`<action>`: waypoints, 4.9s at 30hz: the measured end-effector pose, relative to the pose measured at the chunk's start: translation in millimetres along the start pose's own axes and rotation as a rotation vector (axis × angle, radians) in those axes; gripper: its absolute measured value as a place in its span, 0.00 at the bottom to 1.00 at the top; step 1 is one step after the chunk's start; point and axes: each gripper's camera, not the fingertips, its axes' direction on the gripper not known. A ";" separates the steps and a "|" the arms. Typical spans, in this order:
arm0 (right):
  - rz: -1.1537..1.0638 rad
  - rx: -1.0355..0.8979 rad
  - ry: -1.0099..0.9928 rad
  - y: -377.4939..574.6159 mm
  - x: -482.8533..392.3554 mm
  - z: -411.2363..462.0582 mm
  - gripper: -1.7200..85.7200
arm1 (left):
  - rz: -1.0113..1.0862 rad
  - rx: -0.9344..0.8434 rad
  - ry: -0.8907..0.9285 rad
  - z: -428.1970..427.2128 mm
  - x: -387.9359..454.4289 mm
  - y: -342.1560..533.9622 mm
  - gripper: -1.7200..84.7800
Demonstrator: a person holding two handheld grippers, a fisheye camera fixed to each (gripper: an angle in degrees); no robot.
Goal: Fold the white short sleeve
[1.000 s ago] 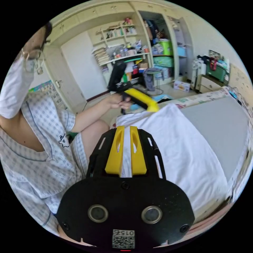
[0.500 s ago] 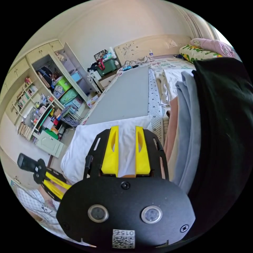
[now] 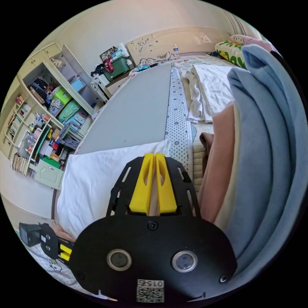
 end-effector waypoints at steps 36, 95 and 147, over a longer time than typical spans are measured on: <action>0.160 1.178 -0.343 600.5 -83.4 -413.0 0.01 | -0.011 0.107 0.082 -8.6 -42.3 1.2 0.05; 0.310 0.252 -0.150 629.6 -106.3 -76.2 0.14 | -0.406 -0.093 -0.368 46.3 -63.8 -263.8 0.04; -0.674 0.099 -0.061 356.7 -589.5 -331.4 0.09 | -0.762 0.445 -0.253 -287.2 -46.9 96.2 0.13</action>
